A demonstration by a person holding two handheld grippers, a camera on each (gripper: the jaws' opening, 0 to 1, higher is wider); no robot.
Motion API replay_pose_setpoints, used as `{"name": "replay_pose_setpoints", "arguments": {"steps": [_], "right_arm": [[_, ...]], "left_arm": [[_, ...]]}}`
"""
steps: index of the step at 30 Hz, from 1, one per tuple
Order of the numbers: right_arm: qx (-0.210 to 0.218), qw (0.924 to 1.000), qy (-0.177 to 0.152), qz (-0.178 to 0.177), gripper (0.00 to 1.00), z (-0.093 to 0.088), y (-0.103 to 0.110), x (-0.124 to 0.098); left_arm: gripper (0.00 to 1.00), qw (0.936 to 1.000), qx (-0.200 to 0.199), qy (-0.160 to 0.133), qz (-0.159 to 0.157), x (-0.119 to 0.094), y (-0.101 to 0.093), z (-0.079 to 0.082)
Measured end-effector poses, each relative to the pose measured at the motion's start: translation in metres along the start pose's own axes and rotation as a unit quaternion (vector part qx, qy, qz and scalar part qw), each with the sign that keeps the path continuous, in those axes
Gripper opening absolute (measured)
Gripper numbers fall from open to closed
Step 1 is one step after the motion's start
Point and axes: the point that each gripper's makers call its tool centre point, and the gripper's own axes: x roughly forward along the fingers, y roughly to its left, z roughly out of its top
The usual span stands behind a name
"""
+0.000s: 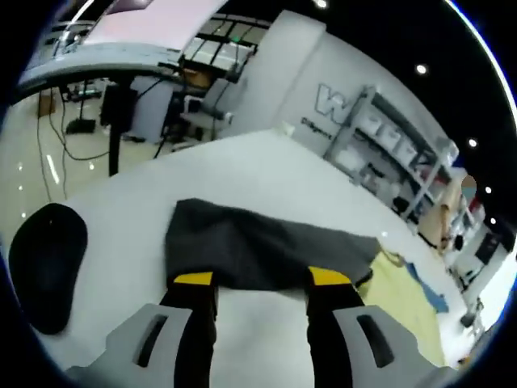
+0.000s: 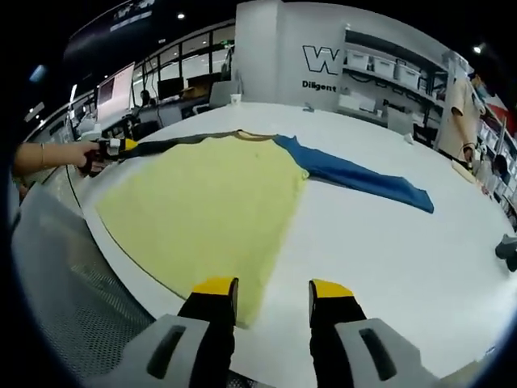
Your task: Fold the garment on the visible template until the final outline fits inside the template.
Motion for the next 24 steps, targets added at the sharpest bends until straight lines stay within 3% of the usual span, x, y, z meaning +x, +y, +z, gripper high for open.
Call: {"name": "replay_pose_setpoints", "arguments": {"steps": [2,4,7,10,13,14,15,16,18,24], "right_arm": [[-0.002,1.0000,0.001,0.000,0.30,0.000,0.000,0.001],[0.003,1.0000,0.004,0.003,0.29,-0.003,0.000,0.002],[-0.011,0.9998,0.018,0.002,0.29,-0.007,0.001,0.001],[-0.013,0.9998,0.016,0.004,0.28,-0.007,0.000,0.004],[-0.013,0.9998,0.013,0.000,0.26,-0.009,-0.005,0.005],[-0.009,0.9999,0.009,-0.006,0.26,-0.009,-0.009,0.006],[-0.008,0.9999,0.008,-0.006,0.26,-0.009,-0.010,0.006],[-0.008,0.9999,0.007,-0.008,0.26,-0.009,-0.010,0.007],[-0.008,0.9999,0.006,-0.009,0.24,-0.009,-0.011,0.005],[0.006,0.9999,0.005,-0.015,0.27,-0.005,-0.008,-0.001]], "left_arm": [[0.30,0.9999,0.000,-0.009,0.008,0.001,0.003,0.000],[0.25,0.9986,-0.042,-0.025,0.023,0.003,0.013,0.003],[0.20,0.9935,-0.098,-0.054,0.022,0.007,0.022,0.012],[0.14,0.9946,-0.084,-0.050,0.034,0.010,0.030,0.015],[0.01,0.9906,-0.114,-0.056,0.051,0.019,0.046,0.019],[0.01,0.9860,-0.135,-0.047,0.087,0.018,0.064,0.013],[0.01,0.9855,-0.144,-0.070,0.057,0.022,0.058,0.022],[0.01,0.9840,-0.149,-0.078,0.058,0.023,0.061,0.025],[0.00,0.9852,-0.152,-0.066,0.045,0.026,0.061,0.022],[0.00,0.9879,-0.139,-0.048,0.049,0.029,0.064,0.026]]}}
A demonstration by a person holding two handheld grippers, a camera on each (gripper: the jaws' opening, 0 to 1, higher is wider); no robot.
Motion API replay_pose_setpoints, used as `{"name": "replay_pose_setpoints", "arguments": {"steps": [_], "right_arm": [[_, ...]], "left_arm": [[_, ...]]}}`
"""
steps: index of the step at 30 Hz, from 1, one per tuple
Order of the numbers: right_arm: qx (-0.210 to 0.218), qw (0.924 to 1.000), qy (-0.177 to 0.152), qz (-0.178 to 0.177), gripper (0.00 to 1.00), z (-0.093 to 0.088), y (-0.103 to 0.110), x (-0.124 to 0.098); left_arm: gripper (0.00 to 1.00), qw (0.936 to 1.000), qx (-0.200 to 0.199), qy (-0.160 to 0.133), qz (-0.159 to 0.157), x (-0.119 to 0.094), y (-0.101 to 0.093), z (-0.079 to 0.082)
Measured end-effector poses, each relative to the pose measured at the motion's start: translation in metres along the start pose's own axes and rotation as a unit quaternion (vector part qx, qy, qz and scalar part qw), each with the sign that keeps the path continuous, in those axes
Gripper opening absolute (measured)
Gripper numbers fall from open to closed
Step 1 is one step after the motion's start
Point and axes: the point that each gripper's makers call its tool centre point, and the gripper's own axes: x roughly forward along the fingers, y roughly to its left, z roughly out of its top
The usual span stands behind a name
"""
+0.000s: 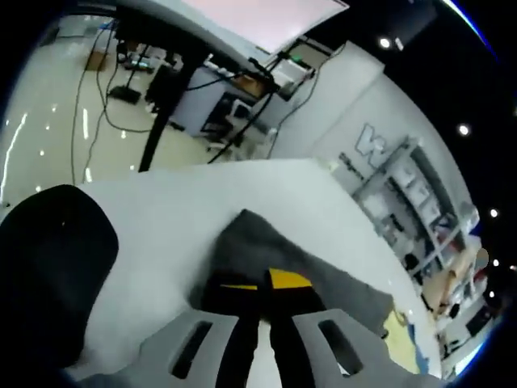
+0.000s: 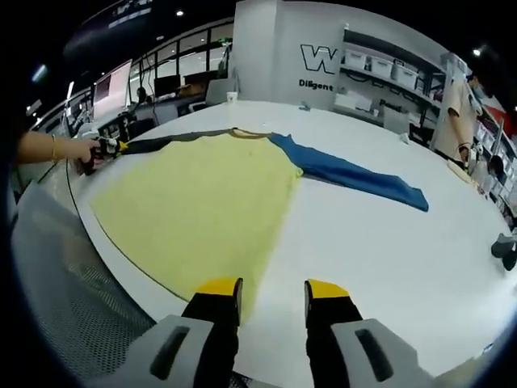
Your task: Fold the garment on the visible template until the final outline fits inside the template.
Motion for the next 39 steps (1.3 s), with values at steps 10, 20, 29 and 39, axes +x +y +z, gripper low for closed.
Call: {"name": "replay_pose_setpoints", "arguments": {"steps": [10,20,29,39], "right_arm": [[0.066,0.9975,-0.015,0.021,0.47,0.007,0.007,-0.001],[0.061,0.9979,-0.010,0.017,0.46,0.008,0.008,-0.005],[0.069,0.9973,-0.013,0.019,0.47,0.005,0.004,0.002],[0.074,0.9969,-0.002,0.027,0.51,0.004,0.011,0.001]], "left_arm": [[0.00,0.9971,0.032,-0.035,-0.060,0.012,-0.046,0.053],[0.00,0.9865,0.110,-0.046,-0.112,0.020,-0.120,0.081],[0.00,0.9707,0.164,-0.052,-0.168,0.020,-0.187,0.088],[0.00,0.9487,0.188,-0.035,-0.252,0.013,-0.252,0.067]]}}
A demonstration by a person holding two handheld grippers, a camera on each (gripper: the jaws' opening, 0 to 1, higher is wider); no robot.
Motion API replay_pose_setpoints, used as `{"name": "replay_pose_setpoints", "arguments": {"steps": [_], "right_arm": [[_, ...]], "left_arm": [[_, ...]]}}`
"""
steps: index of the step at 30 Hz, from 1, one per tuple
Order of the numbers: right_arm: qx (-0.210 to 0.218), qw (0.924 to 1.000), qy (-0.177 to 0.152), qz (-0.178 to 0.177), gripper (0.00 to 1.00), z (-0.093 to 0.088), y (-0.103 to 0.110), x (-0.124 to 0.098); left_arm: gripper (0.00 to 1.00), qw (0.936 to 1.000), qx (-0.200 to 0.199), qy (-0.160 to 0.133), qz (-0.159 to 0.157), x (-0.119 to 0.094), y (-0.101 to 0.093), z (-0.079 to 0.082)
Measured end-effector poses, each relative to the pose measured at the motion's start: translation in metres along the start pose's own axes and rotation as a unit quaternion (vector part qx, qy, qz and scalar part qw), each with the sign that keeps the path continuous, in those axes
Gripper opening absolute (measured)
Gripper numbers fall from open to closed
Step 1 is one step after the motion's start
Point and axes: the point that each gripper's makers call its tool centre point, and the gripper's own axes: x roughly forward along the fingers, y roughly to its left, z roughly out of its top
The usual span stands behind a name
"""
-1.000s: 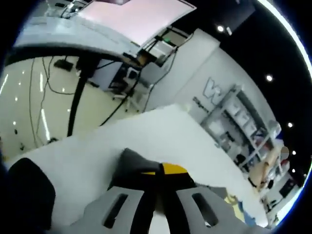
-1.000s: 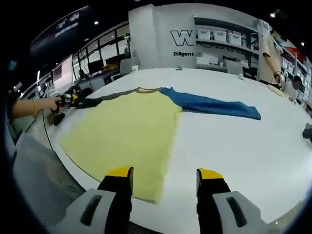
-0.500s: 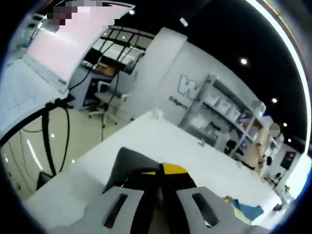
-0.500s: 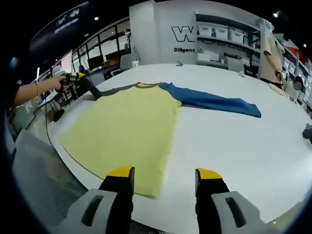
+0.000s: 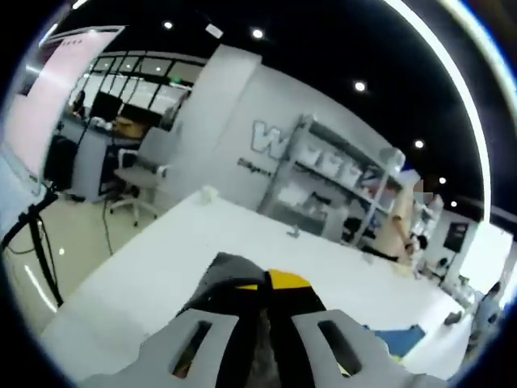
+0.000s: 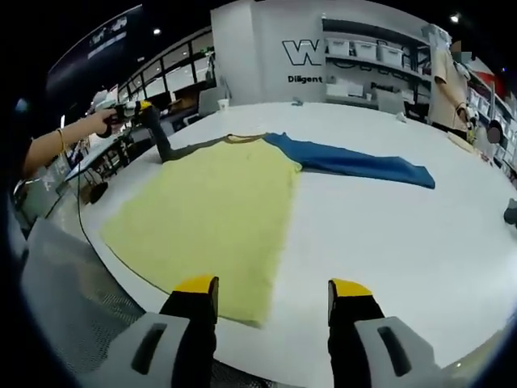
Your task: Fold the garment on the visible template until the final outline fits inside the template.
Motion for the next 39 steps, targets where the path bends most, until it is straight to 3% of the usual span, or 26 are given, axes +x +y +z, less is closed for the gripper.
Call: {"name": "replay_pose_setpoints", "arguments": {"steps": [4,7,9,10,11,13,17,19,20,21,22,23,26,29,31,34,36,39], "right_arm": [[-0.008,0.9999,0.000,-0.009,0.51,0.001,-0.003,-0.001],[-0.008,0.9999,0.008,-0.012,0.51,-0.003,-0.003,-0.002],[-0.017,0.9996,0.015,-0.015,0.49,-0.005,-0.005,-0.001],[-0.023,0.9995,0.018,-0.015,0.49,-0.006,-0.005,-0.001],[-0.025,0.9994,0.019,-0.015,0.50,-0.007,-0.006,0.000],[-0.030,0.9992,0.020,-0.016,0.50,-0.007,-0.005,0.000],[-0.029,0.9992,0.020,-0.019,0.50,-0.007,-0.008,-0.002],[-0.028,0.9992,0.018,-0.021,0.50,-0.006,-0.009,-0.002],[-0.035,0.9989,0.019,-0.025,0.50,-0.006,-0.010,-0.002],[-0.039,0.9987,0.019,-0.026,0.49,-0.006,-0.011,-0.002],[-0.042,0.9986,0.018,-0.026,0.49,-0.006,-0.011,-0.002],[-0.042,0.9986,0.018,-0.026,0.50,-0.005,-0.011,-0.001],[-0.042,0.9985,0.020,-0.028,0.50,-0.007,-0.012,-0.001],[-0.048,0.9980,0.025,-0.032,0.50,-0.008,-0.013,-0.002],[-0.052,0.9978,0.026,-0.032,0.50,-0.008,-0.013,-0.001],[-0.054,0.9976,0.027,-0.034,0.50,-0.009,-0.015,-0.001],[-0.052,0.9977,0.027,-0.036,0.49,-0.009,-0.015,-0.001],[-0.053,0.9974,0.026,-0.041,0.49,-0.008,-0.017,-0.002]], "left_arm": [[0.00,0.9993,0.032,0.015,-0.014,0.014,-0.023,-0.004],[0.00,0.9982,0.034,0.010,-0.048,0.025,-0.053,-0.003],[0.00,0.9949,0.058,0.018,-0.081,0.027,-0.090,-0.010],[0.00,0.9941,0.063,0.021,-0.085,0.028,-0.094,-0.011],[0.00,0.9893,0.092,0.035,-0.108,0.032,-0.116,-0.022],[0.00,0.9851,0.110,0.047,-0.124,0.033,-0.136,-0.033],[0.00,0.9634,0.179,0.094,-0.176,0.038,-0.170,-0.071],[0.00,0.9453,0.196,0.147,-0.215,0.035,-0.191,-0.113],[0.00,0.9318,0.210,0.178,-0.237,0.034,-0.194,-0.139],[0.00,0.9288,0.217,0.183,-0.238,0.034,-0.196,-0.146],[0.00,0.9191,0.240,0.204,-0.237,0.034,-0.195,-0.169],[0.00,0.9127,0.250,0.216,-0.241,0.032,-0.197,-0.182],[0.00,0.9050,0.254,0.239,-0.244,0.031,-0.204,-0.217],[0.00,0.8962,0.283,0.245,-0.238,0.025,-0.209,-0.240],[0.00,0.8870,0.306,0.250,-0.239,0.023,-0.210,-0.251],[0.00,0.8671,0.365,0.250,-0.229,0.025,-0.213,-0.268],[0.00,0.8491,0.419,0.243,-0.210,0.029,-0.211,-0.275],[0.00,0.8246,0.451,0.261,-0.221,0.024,-0.216,-0.295]]}}
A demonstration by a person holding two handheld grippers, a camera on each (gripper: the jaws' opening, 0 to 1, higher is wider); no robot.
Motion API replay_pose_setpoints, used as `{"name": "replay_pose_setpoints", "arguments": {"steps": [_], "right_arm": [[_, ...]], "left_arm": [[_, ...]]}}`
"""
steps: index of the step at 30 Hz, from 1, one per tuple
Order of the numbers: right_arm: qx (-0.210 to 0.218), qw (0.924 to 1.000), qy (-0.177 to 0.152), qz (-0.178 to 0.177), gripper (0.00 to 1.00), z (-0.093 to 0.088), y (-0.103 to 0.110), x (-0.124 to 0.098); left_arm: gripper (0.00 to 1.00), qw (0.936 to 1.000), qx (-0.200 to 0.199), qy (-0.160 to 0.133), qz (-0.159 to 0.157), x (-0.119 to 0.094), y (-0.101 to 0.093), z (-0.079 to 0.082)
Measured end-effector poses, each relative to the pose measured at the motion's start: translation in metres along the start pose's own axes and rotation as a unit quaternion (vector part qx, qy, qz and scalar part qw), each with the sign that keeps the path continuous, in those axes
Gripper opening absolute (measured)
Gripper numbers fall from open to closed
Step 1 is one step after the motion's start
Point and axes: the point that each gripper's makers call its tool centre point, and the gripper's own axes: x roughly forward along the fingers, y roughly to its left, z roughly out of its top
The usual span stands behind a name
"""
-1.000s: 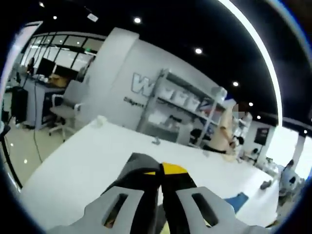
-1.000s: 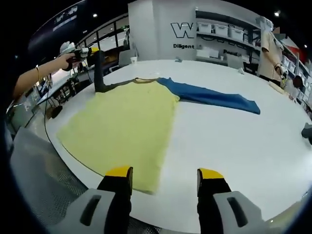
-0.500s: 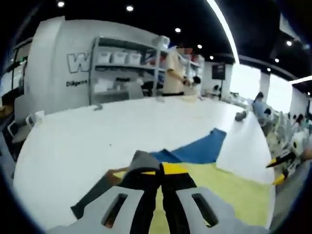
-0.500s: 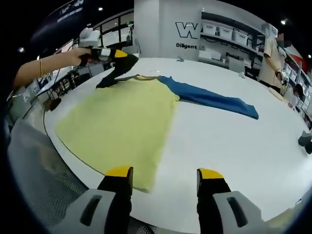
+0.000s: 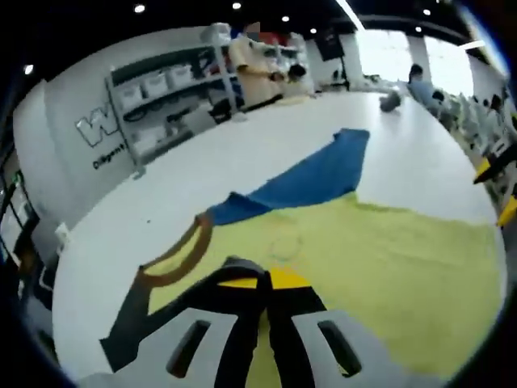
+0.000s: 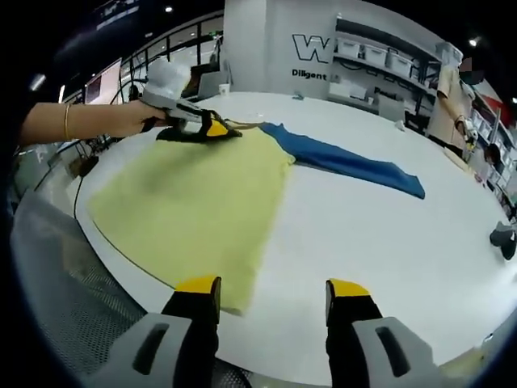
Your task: Fold the garment on the visible template until the final outline fits inside the template.
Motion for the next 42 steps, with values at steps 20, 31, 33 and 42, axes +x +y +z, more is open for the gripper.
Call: {"name": "replay_pose_setpoints", "arguments": {"steps": [20,31,33,42], "right_arm": [[-0.030,0.9994,0.018,0.003,0.49,-0.005,0.004,0.000],[-0.076,0.9965,0.033,-0.014,0.47,-0.007,-0.003,0.000],[-0.073,0.9970,0.022,-0.011,0.49,-0.003,-0.001,-0.001],[-0.057,0.9981,0.022,-0.008,0.48,-0.006,0.001,0.000]], "left_arm": [[0.43,0.9770,-0.210,-0.035,-0.012,-0.033,-0.022,-0.014],[0.18,0.9112,-0.402,-0.068,0.059,-0.017,0.023,-0.027],[0.13,0.9097,-0.404,-0.069,0.066,-0.019,0.020,-0.027],[0.00,0.9301,-0.357,-0.055,0.065,-0.014,0.009,-0.016]]}}
